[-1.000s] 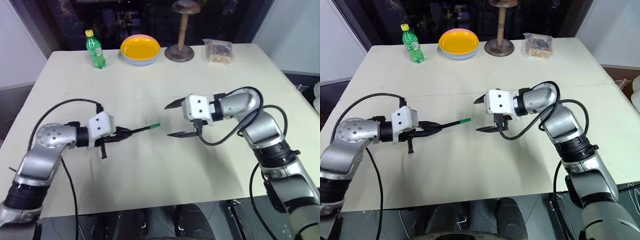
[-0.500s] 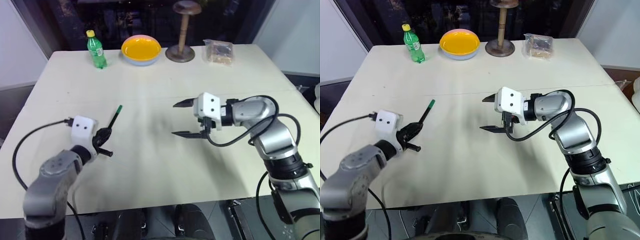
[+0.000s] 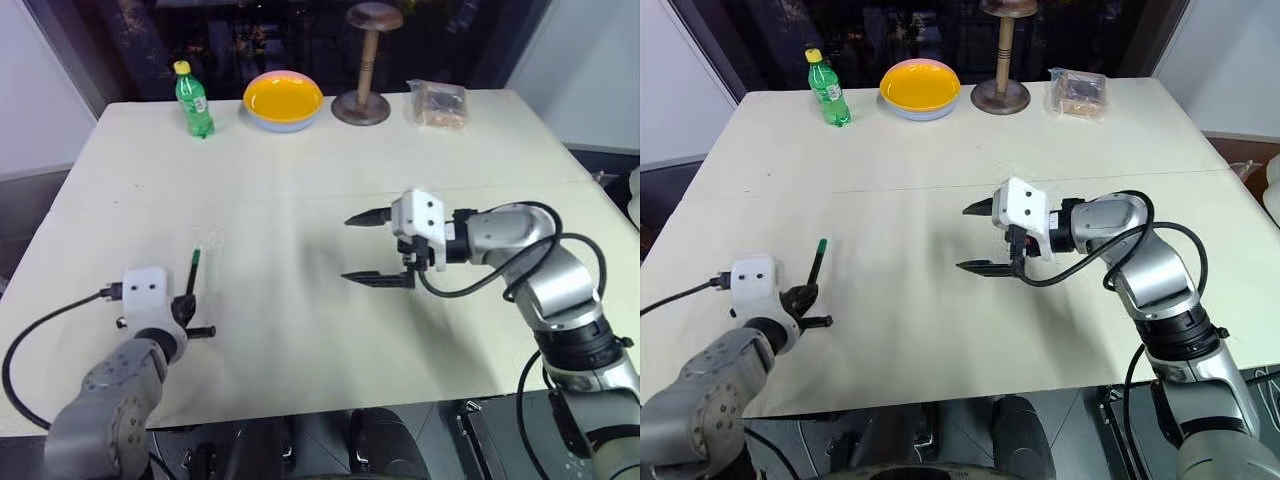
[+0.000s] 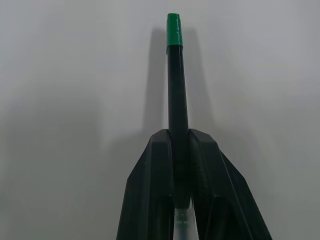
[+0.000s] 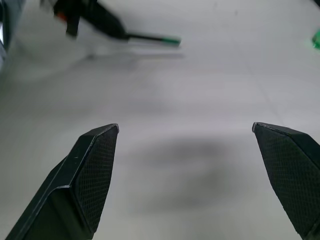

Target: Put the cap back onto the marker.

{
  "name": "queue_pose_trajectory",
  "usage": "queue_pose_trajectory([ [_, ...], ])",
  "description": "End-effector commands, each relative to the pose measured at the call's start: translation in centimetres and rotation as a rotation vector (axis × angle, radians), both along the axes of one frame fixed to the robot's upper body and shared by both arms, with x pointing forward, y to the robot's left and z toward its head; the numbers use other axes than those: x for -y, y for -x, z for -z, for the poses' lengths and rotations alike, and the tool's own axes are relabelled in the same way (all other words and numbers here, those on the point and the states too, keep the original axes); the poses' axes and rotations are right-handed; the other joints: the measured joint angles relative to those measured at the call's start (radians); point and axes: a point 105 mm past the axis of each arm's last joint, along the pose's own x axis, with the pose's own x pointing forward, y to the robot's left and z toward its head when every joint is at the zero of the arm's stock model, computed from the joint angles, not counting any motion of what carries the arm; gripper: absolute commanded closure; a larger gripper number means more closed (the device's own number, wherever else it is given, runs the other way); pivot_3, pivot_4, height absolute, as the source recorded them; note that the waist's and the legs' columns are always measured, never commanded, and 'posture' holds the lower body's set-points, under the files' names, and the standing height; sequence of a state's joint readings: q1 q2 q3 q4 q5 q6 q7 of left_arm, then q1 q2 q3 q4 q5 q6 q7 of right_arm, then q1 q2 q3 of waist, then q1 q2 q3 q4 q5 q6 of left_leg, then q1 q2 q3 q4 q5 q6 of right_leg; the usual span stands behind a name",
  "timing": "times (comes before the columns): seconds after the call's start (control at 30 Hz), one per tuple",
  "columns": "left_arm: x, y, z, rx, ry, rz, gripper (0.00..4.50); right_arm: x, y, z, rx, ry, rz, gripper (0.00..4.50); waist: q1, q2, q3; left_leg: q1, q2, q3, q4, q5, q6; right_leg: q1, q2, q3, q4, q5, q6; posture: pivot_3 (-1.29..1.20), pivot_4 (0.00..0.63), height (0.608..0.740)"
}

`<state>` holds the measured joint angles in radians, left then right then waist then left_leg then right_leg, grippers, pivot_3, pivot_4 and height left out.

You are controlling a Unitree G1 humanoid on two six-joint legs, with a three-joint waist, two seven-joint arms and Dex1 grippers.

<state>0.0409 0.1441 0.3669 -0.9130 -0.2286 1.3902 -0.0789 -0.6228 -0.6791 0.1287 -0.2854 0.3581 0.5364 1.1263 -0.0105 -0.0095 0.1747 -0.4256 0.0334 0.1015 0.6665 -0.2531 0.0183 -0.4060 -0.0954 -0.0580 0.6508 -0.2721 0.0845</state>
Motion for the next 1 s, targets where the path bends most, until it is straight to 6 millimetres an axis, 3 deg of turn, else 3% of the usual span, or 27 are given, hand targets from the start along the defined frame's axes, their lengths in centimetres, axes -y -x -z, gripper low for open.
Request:
queue_pose_trajectory([
  [0.03,0.3,0.2,-1.2,0.057,-0.028,0.008,4.50,0.3,1.0,-3.2,0.070,-0.049,-0.028,0.06,0.001,0.000,0.000,0.000,0.000,0.000,0.000,0.000,0.000,0.000,0.000,0.000,0.000,0.000,0.000,0.00,0.150,0.740],
  [0.3,0.3,-0.1,-0.4,0.043,-0.034,0.031,4.50,2.6,2.3,-4.4,0.012,-0.025,-0.008,0.06,0.000,0.000,0.000,-0.001,-0.001,0.000,-0.001,-0.001,0.001,0.000,-0.002,0.000,-0.002,0.000,-0.001,0.00,0.150,0.740],
  [0.67,0.6,-0.4,0.2,0.045,-0.038,0.057,4.50,2.7,2.8,-4.7,-0.004,-0.009,-0.014,0.06,0.000,0.000,0.000,-0.001,-0.001,0.000,-0.002,-0.002,0.001,-0.002,-0.004,0.001,-0.004,-0.001,-0.003,0.00,0.150,0.740],
  [0.87,1.0,-0.4,0.3,0.052,-0.020,0.070,1.81,2.7,2.6,-4.9,0.007,-0.008,-0.008,0.00,0.000,0.000,0.000,-0.002,-0.001,0.000,-0.002,-0.002,0.001,-0.002,-0.004,0.001,-0.004,-0.001,-0.003,0.00,0.150,0.740],
  [0.97,0.9,-0.4,0.3,0.054,-0.023,0.068,0.19,2.7,2.5,-5.0,0.012,-0.005,-0.006,0.00,-0.001,0.000,0.000,-0.002,-0.001,0.000,-0.002,-0.002,0.001,-0.002,-0.004,0.001,-0.005,-0.001,-0.003,0.00,0.150,0.740],
  [1.0,1.0,-0.4,0.2,0.057,-0.020,0.070,0.09,2.7,2.5,-5.0,0.014,-0.004,-0.004,0.00,-0.001,0.000,0.000,-0.002,-0.001,0.000,-0.002,-0.002,0.001,-0.002,-0.004,0.001,-0.005,-0.001,-0.003,0.00,0.150,0.740],
])
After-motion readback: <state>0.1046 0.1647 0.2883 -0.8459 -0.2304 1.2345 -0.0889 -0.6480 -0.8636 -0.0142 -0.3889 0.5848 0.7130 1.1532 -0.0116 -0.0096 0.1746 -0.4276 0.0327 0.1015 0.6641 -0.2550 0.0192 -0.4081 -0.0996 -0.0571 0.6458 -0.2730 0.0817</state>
